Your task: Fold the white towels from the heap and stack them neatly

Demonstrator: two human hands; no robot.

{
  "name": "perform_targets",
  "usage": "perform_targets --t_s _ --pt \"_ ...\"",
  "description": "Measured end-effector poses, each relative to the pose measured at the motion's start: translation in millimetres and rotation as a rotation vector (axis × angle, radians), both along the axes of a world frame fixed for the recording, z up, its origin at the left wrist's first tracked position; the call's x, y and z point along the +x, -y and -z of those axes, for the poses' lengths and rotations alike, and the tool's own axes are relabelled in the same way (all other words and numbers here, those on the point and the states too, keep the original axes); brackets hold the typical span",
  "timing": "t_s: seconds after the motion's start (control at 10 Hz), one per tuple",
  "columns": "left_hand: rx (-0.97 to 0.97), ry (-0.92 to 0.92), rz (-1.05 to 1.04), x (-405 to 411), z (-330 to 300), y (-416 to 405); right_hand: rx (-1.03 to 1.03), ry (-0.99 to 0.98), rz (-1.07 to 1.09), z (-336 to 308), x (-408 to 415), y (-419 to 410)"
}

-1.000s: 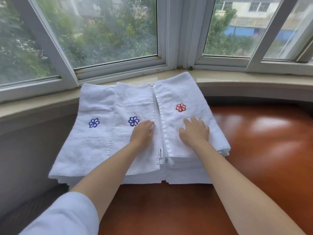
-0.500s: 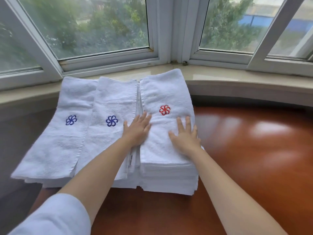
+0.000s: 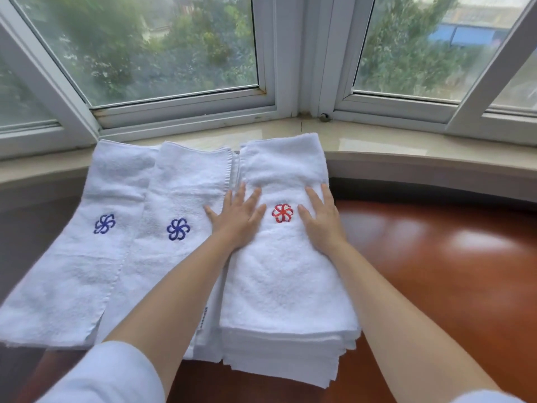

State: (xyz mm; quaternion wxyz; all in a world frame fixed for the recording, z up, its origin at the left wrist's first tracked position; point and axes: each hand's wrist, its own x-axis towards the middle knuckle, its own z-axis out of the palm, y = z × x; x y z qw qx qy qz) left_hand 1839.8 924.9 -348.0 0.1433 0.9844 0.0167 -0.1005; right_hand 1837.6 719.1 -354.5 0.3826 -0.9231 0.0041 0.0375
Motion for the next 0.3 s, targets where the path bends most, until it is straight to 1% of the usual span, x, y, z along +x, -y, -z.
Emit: perform_targets --t_s 0.1,0.2,0.3 --pt "0.032 -0.004 0.008 3 6 1 -0.005 -0.045 -0.003 4 -1 1" --pt "0.023 -0.068 0.005 -1 -9 1 -0.174 -0.115 -0.031 -13 0 -2" --pt "-0.019 -0.033 0.035 -12 -21 -3 -0.371 -0.084 -0.021 -31 -4 -15"
